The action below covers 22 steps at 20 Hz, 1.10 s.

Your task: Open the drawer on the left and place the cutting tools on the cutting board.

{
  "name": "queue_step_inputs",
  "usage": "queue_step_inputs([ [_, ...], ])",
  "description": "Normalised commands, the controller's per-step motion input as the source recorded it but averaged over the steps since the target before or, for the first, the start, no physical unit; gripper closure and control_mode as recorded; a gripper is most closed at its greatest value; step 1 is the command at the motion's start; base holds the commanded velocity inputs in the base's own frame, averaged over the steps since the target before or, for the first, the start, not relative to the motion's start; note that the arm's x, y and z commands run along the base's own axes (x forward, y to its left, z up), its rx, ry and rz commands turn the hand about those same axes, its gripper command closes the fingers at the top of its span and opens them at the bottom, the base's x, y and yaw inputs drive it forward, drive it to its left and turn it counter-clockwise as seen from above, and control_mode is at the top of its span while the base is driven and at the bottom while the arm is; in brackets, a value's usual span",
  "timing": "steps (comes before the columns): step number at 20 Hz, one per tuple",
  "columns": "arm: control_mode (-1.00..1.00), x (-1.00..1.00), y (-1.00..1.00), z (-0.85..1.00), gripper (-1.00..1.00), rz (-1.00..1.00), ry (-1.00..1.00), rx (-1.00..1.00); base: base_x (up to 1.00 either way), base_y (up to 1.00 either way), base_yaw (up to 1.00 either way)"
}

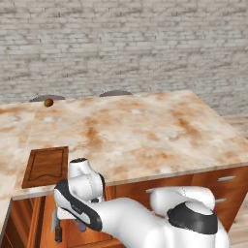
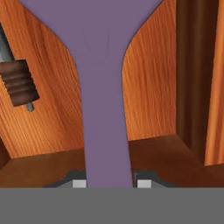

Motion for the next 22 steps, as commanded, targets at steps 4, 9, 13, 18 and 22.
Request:
queue_step_inputs([
  [4,-1.00,-0.49,0.00,0.92,1.00,0.00,0.00,0.03,0.00,0.00,0.00],
  [9,-1.00,-0.40,0.00,0.73,1.00,0.01,-0.01,0.03,0.00,0.00,0.00],
  [13,-1.00,-0.19,0.00,0.81,1.00,0.02,-0.09,0.00,0.00,0.00,0.00],
  [18,-1.00,0.05,0.00,0.78,1.00,0.00,-0.17,0.00,0.00,0.00,0.00],
  [22,-1.00,0.25,0.00,0.47,1.00,0.00,-0.17,0.00,0.00,0.00,0.00],
])
